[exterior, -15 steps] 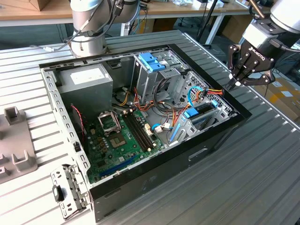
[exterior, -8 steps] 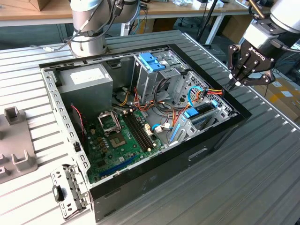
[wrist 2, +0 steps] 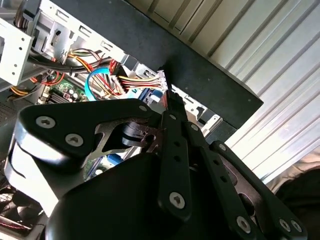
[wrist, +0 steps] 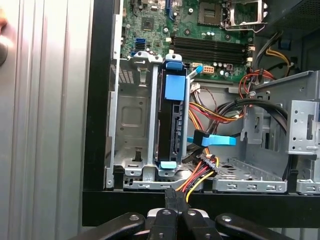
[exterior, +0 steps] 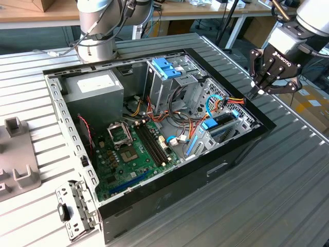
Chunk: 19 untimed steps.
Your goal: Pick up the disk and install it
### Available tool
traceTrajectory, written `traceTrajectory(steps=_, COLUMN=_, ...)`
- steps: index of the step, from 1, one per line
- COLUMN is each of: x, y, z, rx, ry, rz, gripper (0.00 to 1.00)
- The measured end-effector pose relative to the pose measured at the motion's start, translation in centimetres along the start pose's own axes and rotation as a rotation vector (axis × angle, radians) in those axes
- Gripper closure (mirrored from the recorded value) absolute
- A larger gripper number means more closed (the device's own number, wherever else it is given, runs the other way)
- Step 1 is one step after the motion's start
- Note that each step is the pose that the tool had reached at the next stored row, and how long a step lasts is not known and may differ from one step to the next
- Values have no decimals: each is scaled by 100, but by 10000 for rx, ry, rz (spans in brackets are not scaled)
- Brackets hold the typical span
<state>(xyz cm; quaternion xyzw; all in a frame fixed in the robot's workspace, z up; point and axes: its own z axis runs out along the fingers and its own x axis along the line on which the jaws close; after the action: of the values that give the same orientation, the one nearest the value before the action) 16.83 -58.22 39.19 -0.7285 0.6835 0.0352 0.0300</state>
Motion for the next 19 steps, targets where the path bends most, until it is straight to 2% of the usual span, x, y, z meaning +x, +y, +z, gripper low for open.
traceTrajectory(steps=4, x=0, y=0, z=0, rx=-32, ry=2, rz=-351, gripper=89)
traceTrajectory(steps=19, x=0, y=0, z=0, rx=-110, ry=6, rz=-1187, gripper=89)
